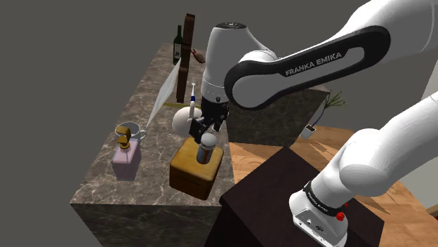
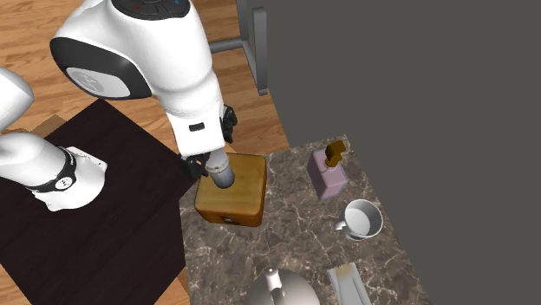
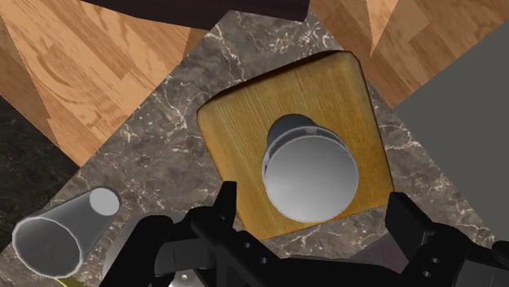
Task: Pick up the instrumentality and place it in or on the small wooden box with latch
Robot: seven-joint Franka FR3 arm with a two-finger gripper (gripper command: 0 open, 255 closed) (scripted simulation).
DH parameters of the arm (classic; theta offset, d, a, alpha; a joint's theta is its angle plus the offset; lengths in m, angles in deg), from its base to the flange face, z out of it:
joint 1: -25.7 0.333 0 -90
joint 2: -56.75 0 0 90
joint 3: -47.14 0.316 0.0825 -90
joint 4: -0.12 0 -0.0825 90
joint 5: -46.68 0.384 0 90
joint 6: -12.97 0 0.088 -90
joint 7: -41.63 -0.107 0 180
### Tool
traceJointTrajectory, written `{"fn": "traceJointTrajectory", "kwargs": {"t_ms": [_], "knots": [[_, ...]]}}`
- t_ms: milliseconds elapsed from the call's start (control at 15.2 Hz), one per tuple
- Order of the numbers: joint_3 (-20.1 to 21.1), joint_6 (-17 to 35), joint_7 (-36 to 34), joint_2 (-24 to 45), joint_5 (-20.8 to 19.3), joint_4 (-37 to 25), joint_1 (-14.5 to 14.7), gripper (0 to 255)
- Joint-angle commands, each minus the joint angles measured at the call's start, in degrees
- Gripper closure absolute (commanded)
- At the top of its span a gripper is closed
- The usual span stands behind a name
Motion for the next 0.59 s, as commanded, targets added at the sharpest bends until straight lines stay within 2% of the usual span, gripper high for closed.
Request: {"fn": "traceJointTrajectory", "kwargs": {"t_ms": [0, 66, 528], "knots": [[-0.7, -3.8, 0.9, -2.2, 0.7, -1.7, 0.1, 0], [-1.0, -5.5, 1.0, -3.0, 0.9, -2.6, 0.1, 0], [-1.0, -5.5, 1.0, -3.0, 0.9, -2.6, 0.1, 0]]}}
